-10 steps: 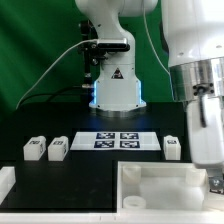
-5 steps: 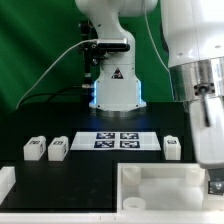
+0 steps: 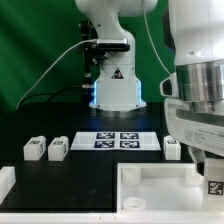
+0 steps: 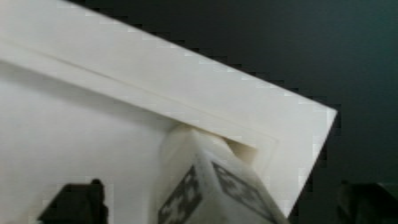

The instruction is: Assemble one leg

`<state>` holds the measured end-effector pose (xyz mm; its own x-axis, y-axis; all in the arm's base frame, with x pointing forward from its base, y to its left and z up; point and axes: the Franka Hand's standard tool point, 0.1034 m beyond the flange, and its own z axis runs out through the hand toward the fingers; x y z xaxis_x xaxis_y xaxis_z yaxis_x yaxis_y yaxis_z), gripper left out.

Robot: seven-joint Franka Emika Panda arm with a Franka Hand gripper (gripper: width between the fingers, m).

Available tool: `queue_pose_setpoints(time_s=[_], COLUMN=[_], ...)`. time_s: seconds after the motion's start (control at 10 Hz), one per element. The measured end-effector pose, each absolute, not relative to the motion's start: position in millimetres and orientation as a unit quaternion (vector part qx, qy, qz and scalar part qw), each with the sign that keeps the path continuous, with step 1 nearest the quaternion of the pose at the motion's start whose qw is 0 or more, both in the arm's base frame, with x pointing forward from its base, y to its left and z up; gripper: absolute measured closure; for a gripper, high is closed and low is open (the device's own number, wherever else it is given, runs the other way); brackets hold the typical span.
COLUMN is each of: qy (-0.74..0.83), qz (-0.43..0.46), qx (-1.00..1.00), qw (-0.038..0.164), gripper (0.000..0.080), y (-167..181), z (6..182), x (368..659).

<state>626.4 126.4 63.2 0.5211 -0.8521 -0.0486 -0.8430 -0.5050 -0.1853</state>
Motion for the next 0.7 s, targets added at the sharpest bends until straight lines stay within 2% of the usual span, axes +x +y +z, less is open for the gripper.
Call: queue_pose_setpoints(time_s=[0.1, 0.3, 0.4, 0.5, 0.6, 0.7], qy=[0.419, 0.217, 0.152, 0.181, 0.18, 0.213], qz=[-0.027, -0.024, -0.026, -0.025, -0.025, -0.023], qx=[-0.904, -0.975, -0.987, -0.982, -0.982, -0.976], qw=[0.084, 0.05, 0.042, 0.045, 0.045, 0.047], gripper=[0.015, 0.015, 0.015, 0.015, 0.0283, 0.0283], y=[124.5, 120.8, 124.2, 123.6, 122.7, 123.6], z=[63.5, 68.6, 69.0, 68.5, 68.5, 68.5], x=[625.6, 627.0, 626.5, 626.7, 626.9, 626.8])
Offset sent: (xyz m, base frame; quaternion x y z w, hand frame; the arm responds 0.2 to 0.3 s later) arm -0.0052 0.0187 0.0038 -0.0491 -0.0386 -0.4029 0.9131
